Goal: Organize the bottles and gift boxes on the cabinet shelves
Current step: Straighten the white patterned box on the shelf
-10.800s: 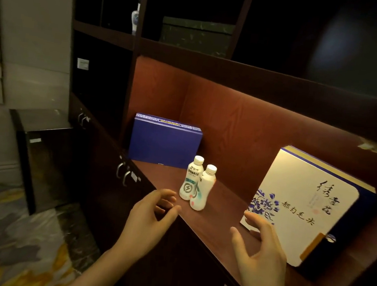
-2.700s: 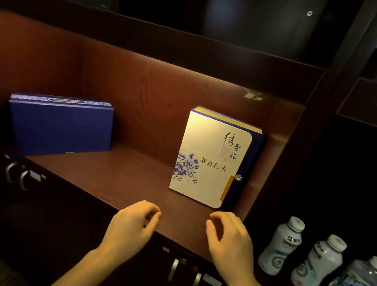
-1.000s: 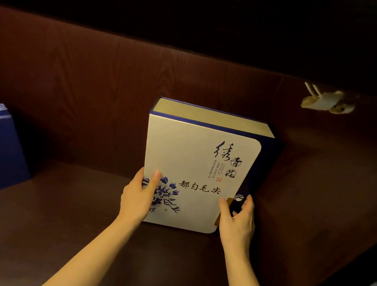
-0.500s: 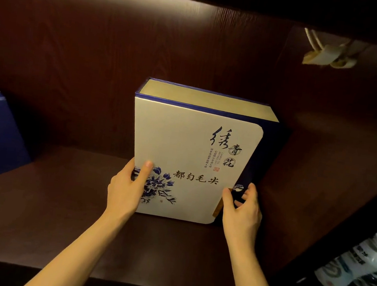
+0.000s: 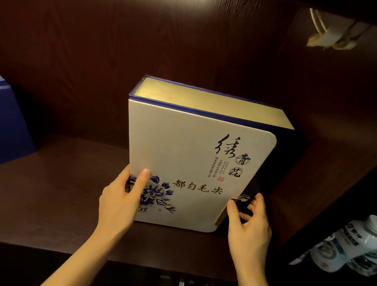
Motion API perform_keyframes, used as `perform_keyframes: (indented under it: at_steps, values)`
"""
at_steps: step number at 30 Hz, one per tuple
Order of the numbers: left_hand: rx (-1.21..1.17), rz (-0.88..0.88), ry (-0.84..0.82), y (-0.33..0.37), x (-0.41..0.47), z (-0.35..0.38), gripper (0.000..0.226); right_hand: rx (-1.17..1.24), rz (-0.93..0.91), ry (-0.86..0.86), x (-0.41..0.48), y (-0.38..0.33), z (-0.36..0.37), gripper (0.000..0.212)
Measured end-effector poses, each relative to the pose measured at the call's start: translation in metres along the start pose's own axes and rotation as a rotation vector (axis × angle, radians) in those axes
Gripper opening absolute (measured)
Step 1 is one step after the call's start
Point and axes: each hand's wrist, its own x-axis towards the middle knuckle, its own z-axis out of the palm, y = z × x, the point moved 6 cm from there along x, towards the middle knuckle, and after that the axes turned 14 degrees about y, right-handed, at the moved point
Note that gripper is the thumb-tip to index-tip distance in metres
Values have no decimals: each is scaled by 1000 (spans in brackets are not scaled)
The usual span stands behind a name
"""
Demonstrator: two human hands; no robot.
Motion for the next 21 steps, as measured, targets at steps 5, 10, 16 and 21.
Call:
perform_keyframes:
  at_steps: [5,10,16,21]
  values:
    - [-13,3,-1,1,-11,-11,41,-27,-15,1,-12,2,-11,75]
    - [-37,-2,-14,0,-15,-14,50,-32,-22,-3,-18,3,-17,76]
    - [-67,-26,-22,2,-13,-13,37,-31,-38,-11,-20,1,-18,76]
    - [-54,-20,-25,0,-13,-12,43,-34,-50,-23,-22,1,-17,77]
